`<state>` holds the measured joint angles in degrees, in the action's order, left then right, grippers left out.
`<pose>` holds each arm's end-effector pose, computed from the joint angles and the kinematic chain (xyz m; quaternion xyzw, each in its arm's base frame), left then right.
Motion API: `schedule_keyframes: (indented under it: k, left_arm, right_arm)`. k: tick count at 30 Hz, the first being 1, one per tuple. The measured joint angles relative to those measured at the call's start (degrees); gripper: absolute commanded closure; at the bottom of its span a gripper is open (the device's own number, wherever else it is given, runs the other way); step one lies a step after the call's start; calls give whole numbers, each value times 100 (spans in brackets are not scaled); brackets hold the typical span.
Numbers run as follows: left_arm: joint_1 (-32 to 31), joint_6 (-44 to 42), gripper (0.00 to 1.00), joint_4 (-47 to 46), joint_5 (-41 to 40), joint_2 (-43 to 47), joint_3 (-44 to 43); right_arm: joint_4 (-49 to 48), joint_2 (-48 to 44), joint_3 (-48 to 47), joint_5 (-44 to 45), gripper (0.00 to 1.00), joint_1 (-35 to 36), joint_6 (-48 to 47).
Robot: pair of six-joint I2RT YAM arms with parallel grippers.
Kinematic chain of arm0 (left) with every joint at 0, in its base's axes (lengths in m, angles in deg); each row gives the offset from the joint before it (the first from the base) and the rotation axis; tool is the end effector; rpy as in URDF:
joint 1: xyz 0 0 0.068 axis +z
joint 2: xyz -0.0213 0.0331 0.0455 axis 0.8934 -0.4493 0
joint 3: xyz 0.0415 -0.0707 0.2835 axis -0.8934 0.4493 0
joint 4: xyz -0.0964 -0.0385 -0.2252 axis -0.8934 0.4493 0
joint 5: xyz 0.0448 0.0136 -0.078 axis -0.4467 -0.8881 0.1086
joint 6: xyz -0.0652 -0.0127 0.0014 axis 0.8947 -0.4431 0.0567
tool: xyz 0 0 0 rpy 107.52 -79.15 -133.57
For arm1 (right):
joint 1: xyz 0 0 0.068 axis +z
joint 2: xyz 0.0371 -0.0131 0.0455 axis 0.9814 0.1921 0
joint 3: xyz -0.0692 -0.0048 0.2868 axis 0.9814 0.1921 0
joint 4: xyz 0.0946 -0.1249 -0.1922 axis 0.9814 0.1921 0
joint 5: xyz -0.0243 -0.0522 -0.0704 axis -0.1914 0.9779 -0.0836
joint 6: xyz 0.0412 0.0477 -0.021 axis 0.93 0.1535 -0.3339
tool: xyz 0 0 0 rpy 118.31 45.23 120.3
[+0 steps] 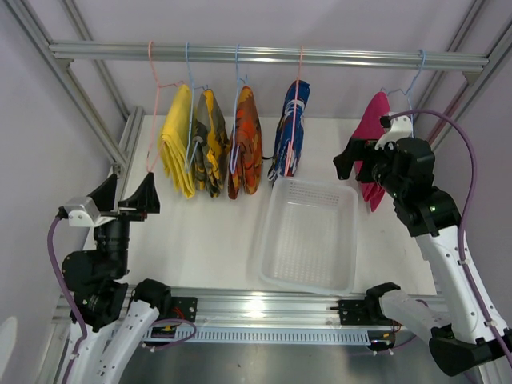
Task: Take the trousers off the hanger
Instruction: Pick up the hanger from the clothesline.
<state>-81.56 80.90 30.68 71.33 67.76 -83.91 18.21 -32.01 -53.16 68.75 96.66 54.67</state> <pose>0.0322 0.0040 0.3932 -0.0623 0.5425 -0.1156 0.8298 0.1751 0.0576 0.4365 -0.0569 0.8083 0.1563 0.5649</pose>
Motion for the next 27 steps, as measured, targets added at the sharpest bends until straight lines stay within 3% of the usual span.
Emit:
schedule_keyframes:
  k: [8,16,21,27]
  left_arm:
    - [0,52,1,-378,-98,203,227]
    - [0,107,1,-400,199,247,238]
    - [0,164,1,-393,715,210,238]
    - [0,302,1,-354,1270,2,238]
  right_arm:
    - [376,-496,-350,1102,0,498,-111]
    - [258,-1480,-295,2999,0,529,-564]
    - [142,-1453,-407,3897,0,533,-734]
    - [-81,-1064,-872,4087,1,533,-846]
